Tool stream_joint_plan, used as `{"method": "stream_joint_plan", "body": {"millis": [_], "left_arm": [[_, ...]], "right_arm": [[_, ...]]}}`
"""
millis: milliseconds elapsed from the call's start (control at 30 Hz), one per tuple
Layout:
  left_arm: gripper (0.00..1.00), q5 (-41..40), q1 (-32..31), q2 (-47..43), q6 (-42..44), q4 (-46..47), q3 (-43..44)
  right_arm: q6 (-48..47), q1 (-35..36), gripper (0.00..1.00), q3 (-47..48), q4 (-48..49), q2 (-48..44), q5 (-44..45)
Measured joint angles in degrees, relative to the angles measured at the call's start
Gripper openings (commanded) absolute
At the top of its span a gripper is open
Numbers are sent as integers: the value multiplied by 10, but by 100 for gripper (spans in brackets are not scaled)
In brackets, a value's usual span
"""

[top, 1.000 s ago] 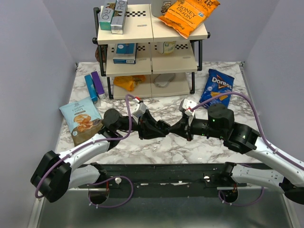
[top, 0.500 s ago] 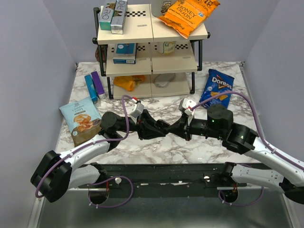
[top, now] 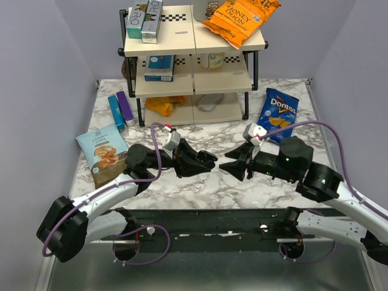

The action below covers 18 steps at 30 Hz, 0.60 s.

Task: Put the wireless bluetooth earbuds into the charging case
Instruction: Place the earbud in the charging case, then pick up the earbud from the center of the board.

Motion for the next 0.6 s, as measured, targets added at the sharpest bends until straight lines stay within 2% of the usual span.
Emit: {"method": "stream_joint_plan", "body": {"millis": [167, 267, 433, 600], "left_arm": [[0, -50, 0, -53, 30, -34, -26], [0, -90, 0, -99, 47, -59, -54], [0, -159, -1, -179, 64, -110, -94], [0, -203, -5, -253, 75, -186, -100]], "right_arm": [[14, 0, 56, -24, 23, -70, 104], [35, -17, 56, -62, 62, -66, 147], [95, -66, 54, -156, 136, 52, 141], [126, -72, 49, -171, 189, 206, 107]]}}
